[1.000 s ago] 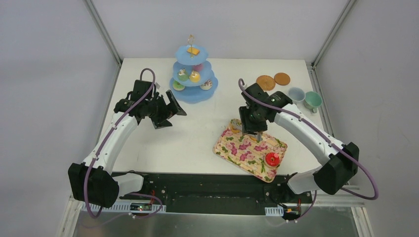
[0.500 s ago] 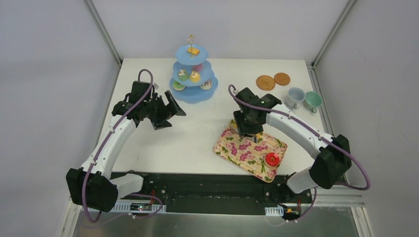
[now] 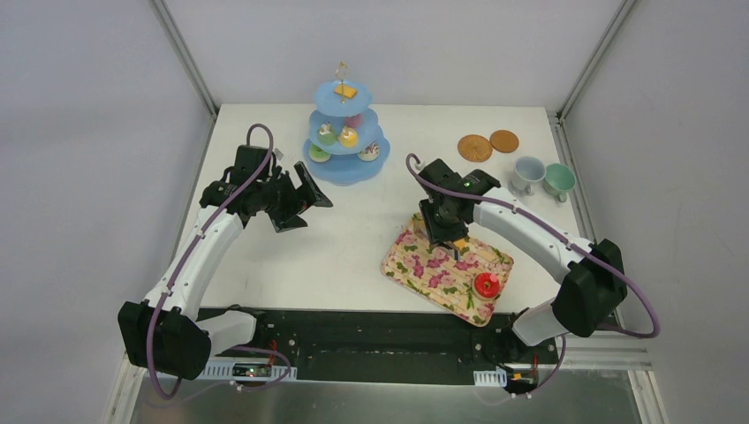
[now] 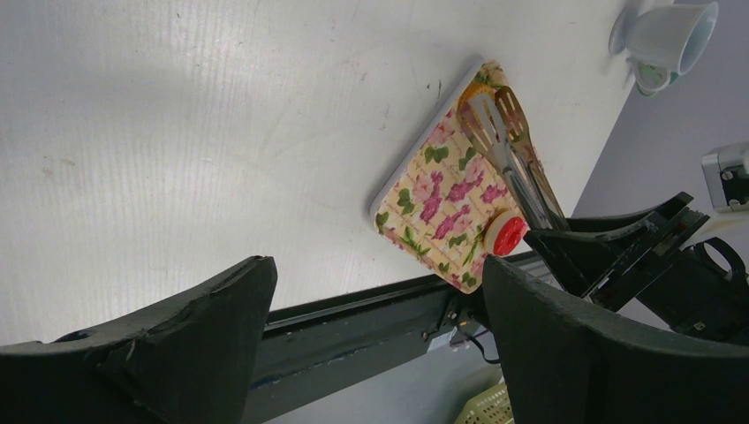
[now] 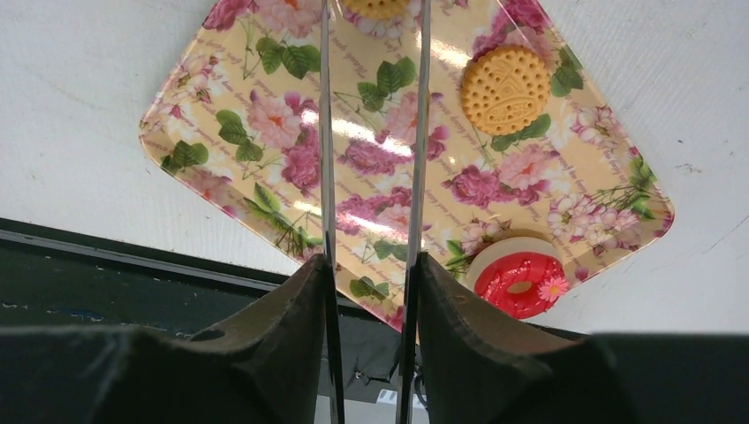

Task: Serve the afternoon tea

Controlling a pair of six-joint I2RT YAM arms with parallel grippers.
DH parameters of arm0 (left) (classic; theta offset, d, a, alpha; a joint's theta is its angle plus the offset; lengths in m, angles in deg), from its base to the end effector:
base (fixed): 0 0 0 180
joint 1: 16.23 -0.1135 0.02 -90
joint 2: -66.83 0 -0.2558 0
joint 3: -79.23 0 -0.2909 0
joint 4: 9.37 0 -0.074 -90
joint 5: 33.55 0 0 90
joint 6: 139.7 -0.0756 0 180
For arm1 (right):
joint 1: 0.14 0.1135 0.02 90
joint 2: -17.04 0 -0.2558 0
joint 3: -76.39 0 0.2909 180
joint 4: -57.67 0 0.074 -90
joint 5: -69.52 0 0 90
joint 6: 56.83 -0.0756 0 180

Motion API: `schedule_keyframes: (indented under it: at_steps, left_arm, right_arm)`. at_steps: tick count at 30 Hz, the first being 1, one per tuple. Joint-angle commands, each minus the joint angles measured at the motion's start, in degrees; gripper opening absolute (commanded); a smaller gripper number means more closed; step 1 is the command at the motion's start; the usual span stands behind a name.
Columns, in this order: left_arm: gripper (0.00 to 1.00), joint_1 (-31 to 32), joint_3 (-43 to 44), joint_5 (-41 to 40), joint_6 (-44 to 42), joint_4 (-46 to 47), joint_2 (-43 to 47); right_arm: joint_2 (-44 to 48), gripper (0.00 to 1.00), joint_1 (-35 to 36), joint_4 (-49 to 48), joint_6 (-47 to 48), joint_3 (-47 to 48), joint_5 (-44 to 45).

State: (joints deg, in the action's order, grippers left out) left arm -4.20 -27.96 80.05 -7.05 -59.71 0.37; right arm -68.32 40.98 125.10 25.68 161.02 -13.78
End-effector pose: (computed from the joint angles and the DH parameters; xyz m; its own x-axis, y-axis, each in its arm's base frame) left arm 0.2969 -0.0942 0.2807 -0.8199 -0.4601 -0.3408 -0.1125 0.7131 -0.6920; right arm 0.2662 0.2207 0.2264 -0.7742 -0.5040 -0.3830 -0.5240 0.8497 -0.0589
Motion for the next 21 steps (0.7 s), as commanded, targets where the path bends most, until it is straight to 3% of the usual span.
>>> schedule_keyframes:
  at_steps: [1, 5, 10, 21]
  left_arm:
    - [0.91, 0.23, -0.07, 0.48, 0.20, -0.50, 0.95]
    - [0.91, 0.25, -0.05, 0.52, 0.23, -0.31, 0.72]
    - [0.91, 0.27, 0.05, 0.49, -0.26, -0.49, 0.34]
    - [0.91, 0.25, -0.79, -0.84, -1.07, -2.28, 2.47]
  right_arm:
    - [2.39, 0.37, 0.72, 2.08, -0.71, 3.55, 1.26]
    - [4.91, 0.36, 0.76, 0.99, -0.88, 6.40, 1.50]
    - [4.22, 0.35, 0.73, -7.24, 0.98, 13.04, 0.91]
    - [-15.66, 0.31, 0.66, -12.51, 6.31, 47.62, 4.66]
